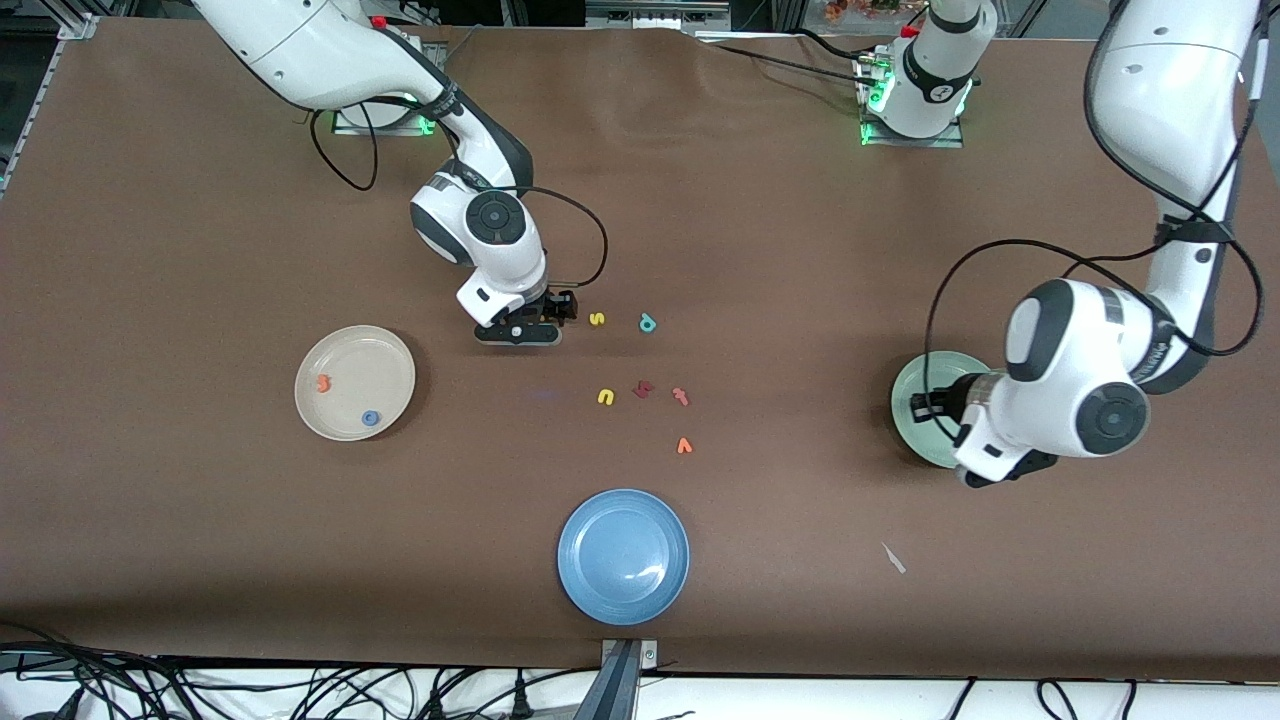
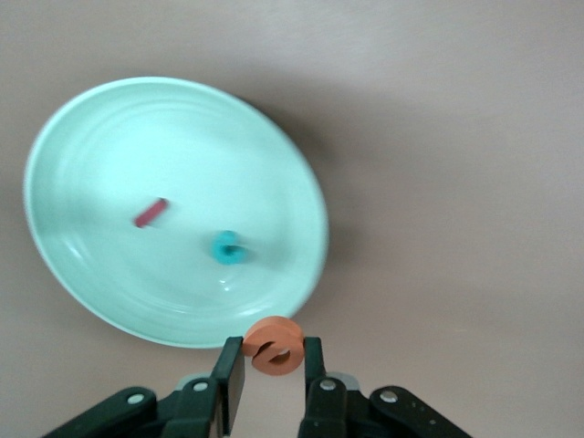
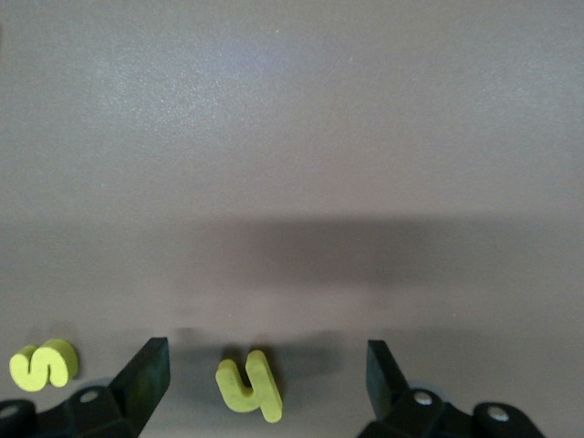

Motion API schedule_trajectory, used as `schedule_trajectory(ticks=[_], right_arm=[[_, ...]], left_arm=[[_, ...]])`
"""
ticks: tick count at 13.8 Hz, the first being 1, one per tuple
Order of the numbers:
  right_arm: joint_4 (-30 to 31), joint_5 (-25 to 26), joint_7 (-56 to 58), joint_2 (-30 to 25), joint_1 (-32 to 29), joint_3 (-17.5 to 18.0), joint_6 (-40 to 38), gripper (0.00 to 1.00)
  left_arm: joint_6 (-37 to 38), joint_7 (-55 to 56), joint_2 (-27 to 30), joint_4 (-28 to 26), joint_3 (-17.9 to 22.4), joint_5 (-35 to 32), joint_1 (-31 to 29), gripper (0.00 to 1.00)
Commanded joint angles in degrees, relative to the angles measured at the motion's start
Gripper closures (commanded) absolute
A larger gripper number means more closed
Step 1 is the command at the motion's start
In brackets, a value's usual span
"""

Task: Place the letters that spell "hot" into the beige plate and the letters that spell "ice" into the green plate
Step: 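Drop the e on the green plate while the right gripper grasps the u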

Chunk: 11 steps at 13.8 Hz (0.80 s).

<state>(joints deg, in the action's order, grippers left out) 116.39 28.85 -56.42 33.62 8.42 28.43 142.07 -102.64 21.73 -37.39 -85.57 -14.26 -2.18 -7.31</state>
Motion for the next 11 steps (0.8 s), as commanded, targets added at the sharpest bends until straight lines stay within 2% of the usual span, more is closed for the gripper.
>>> schedule_trajectory(ticks=[1,4,6,7,8,9,10,11], right_arm=[[0.4,2.3,-2.8,0.5,0.4,0.1,1.1,0.05],[1.6,2.8,-2.9,0.7,0.5,0.1,1.6,0.08],[3.7,3.7,-2.9,0.3,0.5,0.0,3.1,0.11],[4.5,3.8,-2.9,0.1,0.5,0.0,3.6,0.11],[4.8,3.8,-2.9,0.0,0.5,0.0,3.7,0.11],[4.8,3.8,-2.9,0.0,0.5,0.0,3.8,0.13],[4.8,3.9,-2.9,0.0,0.5,0.0,3.9,0.2],[4.8,4.0,-2.8,0.0,0.5,0.0,3.9,0.25]], left_arm=[[-0.5,-6.9,1.4,-4.6,-0.8,-1.8,-3.9,0.89],[-6.2,-7.9,1.4,-10.0,-0.8,-5.2,-4.6,0.89],[-6.3,-7.9,1.4,-10.1,-0.9,-5.4,-5.4,0.8],[-6.3,-7.9,1.4,-10.1,-0.9,-5.5,-5.4,0.63],[-6.3,-7.9,1.4,-10.1,-0.9,-5.5,-5.4,0.35],[-6.3,-7.9,1.4,-10.0,-0.9,-5.5,-5.4,0.22],[-6.2,-7.9,1.4,-9.8,-0.9,-5.5,-5.4,0.07],[-6.1,-7.9,1.5,-9.4,-0.9,-5.5,-5.3,0.01]])
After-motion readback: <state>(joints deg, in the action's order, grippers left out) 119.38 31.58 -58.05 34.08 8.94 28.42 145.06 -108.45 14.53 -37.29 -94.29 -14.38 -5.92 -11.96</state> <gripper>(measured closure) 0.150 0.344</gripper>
